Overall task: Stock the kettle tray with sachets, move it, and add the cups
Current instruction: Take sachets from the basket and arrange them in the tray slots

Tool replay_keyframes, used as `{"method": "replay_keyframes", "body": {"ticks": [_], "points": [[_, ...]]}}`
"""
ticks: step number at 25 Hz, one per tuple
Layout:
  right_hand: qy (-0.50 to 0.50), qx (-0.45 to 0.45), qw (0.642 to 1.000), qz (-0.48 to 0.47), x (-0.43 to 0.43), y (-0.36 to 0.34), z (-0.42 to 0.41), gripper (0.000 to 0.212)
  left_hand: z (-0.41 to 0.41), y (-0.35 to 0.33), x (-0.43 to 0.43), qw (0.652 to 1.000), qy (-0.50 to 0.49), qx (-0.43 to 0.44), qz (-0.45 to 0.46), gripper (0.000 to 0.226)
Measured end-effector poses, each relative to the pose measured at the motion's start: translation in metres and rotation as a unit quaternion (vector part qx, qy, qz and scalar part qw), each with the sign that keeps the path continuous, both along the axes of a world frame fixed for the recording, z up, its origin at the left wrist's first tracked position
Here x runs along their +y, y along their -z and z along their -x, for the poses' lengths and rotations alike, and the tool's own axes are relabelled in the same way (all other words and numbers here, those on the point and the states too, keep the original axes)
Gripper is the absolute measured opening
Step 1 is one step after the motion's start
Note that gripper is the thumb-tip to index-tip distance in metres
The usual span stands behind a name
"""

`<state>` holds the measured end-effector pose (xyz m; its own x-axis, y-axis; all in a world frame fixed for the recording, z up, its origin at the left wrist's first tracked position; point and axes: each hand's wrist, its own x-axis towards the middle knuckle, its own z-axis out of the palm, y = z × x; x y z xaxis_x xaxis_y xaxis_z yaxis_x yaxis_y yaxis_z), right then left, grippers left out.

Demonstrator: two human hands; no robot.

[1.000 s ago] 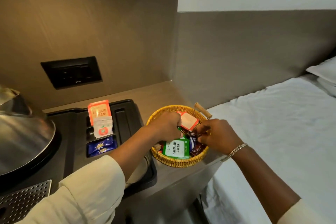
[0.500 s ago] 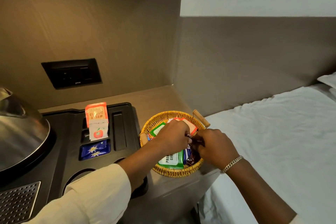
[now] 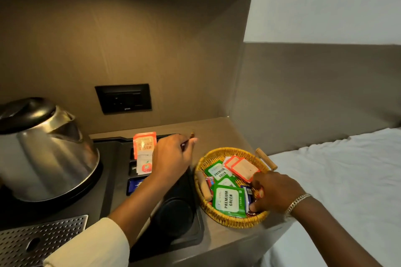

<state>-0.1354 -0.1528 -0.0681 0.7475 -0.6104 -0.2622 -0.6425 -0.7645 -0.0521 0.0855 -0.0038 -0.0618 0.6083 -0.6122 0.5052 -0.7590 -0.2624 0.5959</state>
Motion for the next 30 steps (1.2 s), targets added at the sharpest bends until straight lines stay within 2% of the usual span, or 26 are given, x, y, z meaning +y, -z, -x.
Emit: {"method": "replay_keyframes", "body": {"ticks": [2, 4, 7, 9, 12, 15, 18, 21, 23, 25, 26, 28, 30], "points": [[0.012, -0.002, 1.000, -0.020, 0.000, -0.001, 0.000, 0.036, -0.017, 0.009, 0.013, 0.998, -0.043, -0.039, -0.012, 0.022], [0.028, -0.039, 0.997, -0.053, 0.001, -0.004, 0.003, 0.030, -0.029, 0.020, 0.017, 0.997, -0.024, -0.063, -0.047, 0.016], [0.057, -0.173, 0.980, -0.076, 0.009, -0.021, 0.003, 0.021, -0.034, 0.036, 0.011, 0.980, 0.041, -0.141, -0.132, 0.016], [0.073, -0.276, 0.956, -0.068, 0.019, -0.031, -0.001, 0.015, -0.030, 0.044, 0.004, 0.966, 0.071, -0.179, -0.175, 0.017], [0.103, -0.382, 0.913, -0.102, 0.039, -0.038, -0.011, 0.006, -0.028, 0.049, -0.002, 0.955, 0.069, -0.171, -0.232, 0.023], [0.132, -0.448, 0.874, -0.136, 0.057, -0.039, -0.018, 0.012, -0.033, 0.057, 0.006, 0.941, 0.039, -0.129, -0.310, 0.039], [0.174, -0.491, 0.826, -0.214, 0.074, -0.043, -0.034, 0.006, -0.038, 0.065, 0.018, 0.908, 0.045, -0.127, -0.396, 0.067], [0.182, -0.510, 0.798, -0.265, 0.092, -0.049, -0.065, 0.006, -0.044, 0.059, 0.021, 0.895, 0.085, -0.085, -0.429, 0.079], [0.183, -0.532, 0.780, -0.275, 0.105, -0.048, -0.092, 0.009, -0.048, 0.051, 0.027, 0.921, 0.121, -0.024, -0.370, 0.071], [0.207, -0.551, 0.759, -0.280, 0.117, -0.041, -0.122, 0.013, -0.052, 0.040, 0.040, 0.971, 0.128, 0.081, -0.186, 0.055], [0.222, -0.557, 0.753, -0.270, 0.124, -0.036, -0.137, 0.014, -0.055, 0.031, 0.048, 0.982, 0.110, 0.119, -0.093, 0.050], [0.237, -0.556, 0.762, -0.233, 0.138, -0.021, -0.167, 0.016, -0.061, 0.014, 0.066, 0.988, 0.042, 0.137, 0.052, 0.047], [0.244, -0.549, 0.775, -0.196, 0.148, -0.005, -0.190, 0.017, -0.060, -0.001, 0.085, 0.977, -0.011, 0.158, 0.143, 0.038]]}}
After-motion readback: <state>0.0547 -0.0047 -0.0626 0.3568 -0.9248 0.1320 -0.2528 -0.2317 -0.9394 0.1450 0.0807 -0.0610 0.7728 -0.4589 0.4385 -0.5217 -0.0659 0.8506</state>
